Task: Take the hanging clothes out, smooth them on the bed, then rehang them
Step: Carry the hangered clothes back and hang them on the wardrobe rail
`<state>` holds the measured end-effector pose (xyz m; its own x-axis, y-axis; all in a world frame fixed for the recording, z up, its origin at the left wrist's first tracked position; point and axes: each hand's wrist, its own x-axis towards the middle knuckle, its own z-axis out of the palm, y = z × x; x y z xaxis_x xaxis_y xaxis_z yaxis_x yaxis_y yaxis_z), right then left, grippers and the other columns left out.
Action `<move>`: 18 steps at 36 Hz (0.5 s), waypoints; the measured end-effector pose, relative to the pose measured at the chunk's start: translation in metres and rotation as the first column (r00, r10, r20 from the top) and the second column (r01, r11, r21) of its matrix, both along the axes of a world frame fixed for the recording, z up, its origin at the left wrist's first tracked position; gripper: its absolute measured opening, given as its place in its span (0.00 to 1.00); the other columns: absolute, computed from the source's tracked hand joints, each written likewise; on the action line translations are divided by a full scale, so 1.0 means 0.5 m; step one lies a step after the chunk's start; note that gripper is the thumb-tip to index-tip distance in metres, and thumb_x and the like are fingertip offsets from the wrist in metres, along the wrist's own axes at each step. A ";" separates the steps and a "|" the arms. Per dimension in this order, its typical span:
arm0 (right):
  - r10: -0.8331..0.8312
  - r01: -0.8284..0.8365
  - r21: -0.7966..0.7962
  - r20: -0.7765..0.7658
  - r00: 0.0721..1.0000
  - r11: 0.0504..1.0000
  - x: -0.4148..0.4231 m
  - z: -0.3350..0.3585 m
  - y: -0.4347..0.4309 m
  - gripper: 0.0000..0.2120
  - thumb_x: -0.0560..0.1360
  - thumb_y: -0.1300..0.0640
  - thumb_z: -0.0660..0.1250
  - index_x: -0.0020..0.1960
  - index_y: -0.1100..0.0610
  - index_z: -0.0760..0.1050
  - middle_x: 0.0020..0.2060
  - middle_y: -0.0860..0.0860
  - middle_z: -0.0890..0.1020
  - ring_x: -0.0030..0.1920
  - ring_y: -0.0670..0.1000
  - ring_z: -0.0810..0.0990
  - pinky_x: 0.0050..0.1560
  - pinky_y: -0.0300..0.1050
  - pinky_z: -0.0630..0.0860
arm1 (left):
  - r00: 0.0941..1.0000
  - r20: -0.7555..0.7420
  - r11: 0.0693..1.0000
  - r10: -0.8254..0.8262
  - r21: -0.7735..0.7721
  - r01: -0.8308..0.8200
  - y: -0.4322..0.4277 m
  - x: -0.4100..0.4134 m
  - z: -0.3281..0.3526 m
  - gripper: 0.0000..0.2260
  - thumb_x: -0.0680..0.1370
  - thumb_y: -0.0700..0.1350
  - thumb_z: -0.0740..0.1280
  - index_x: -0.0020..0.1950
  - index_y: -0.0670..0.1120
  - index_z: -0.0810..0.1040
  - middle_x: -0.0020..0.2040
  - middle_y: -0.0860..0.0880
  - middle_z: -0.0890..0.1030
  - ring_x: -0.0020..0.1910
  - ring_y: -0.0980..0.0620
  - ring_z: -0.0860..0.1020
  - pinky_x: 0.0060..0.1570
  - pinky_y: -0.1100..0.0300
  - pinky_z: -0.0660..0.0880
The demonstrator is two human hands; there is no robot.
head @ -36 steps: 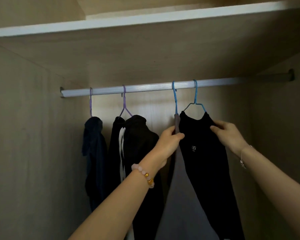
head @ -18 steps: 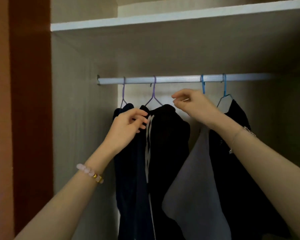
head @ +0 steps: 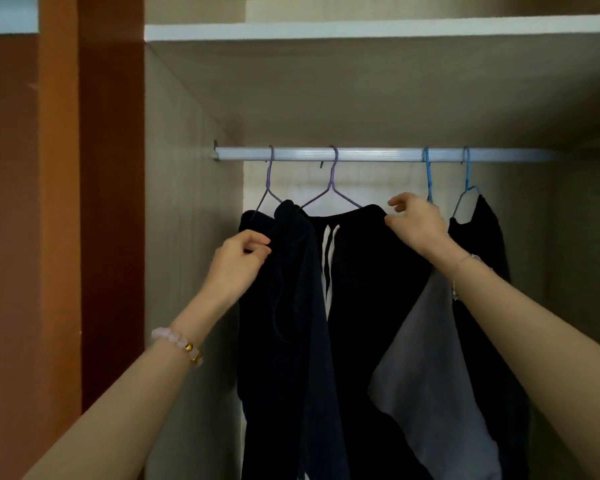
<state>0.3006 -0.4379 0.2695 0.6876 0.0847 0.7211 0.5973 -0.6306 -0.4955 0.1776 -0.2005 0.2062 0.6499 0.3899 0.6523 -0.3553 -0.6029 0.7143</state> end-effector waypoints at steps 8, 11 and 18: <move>0.040 -0.058 -0.087 -0.194 0.980 0.995 0.045 -0.020 -0.006 0.24 0.75 0.50 0.64 0.68 0.58 0.69 0.63 0.56 0.77 0.62 0.57 0.76 0.63 0.51 0.72 | 0.991 -0.127 0.999 0.050 0.000 -0.051 -0.060 0.094 0.092 0.32 0.74 0.57 0.67 0.72 0.43 0.63 0.71 0.43 0.64 0.67 0.43 0.69 0.66 0.47 0.69; 0.080 -0.090 -0.054 -0.164 0.983 0.994 0.061 -0.026 -0.004 0.16 0.77 0.52 0.63 0.60 0.57 0.77 0.55 0.55 0.82 0.56 0.56 0.79 0.59 0.52 0.75 | 0.976 -0.190 0.995 0.102 0.015 -0.101 -0.071 0.121 0.108 0.39 0.74 0.57 0.67 0.76 0.42 0.53 0.74 0.42 0.55 0.72 0.40 0.60 0.68 0.47 0.65; 0.311 -0.306 0.057 -0.191 0.931 0.950 0.054 -0.031 0.025 0.13 0.76 0.55 0.64 0.59 0.58 0.77 0.51 0.53 0.82 0.52 0.52 0.80 0.56 0.44 0.75 | 0.976 -0.207 0.993 0.073 -0.073 -0.089 -0.038 0.145 0.135 0.29 0.74 0.46 0.66 0.72 0.41 0.60 0.68 0.42 0.68 0.63 0.42 0.72 0.61 0.49 0.73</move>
<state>0.3278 -0.4255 0.2541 0.7577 0.2980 0.5806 0.6505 -0.4159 -0.6355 0.2502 -0.2195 0.2738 0.7298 0.4931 0.4735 -0.1498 -0.5604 0.8146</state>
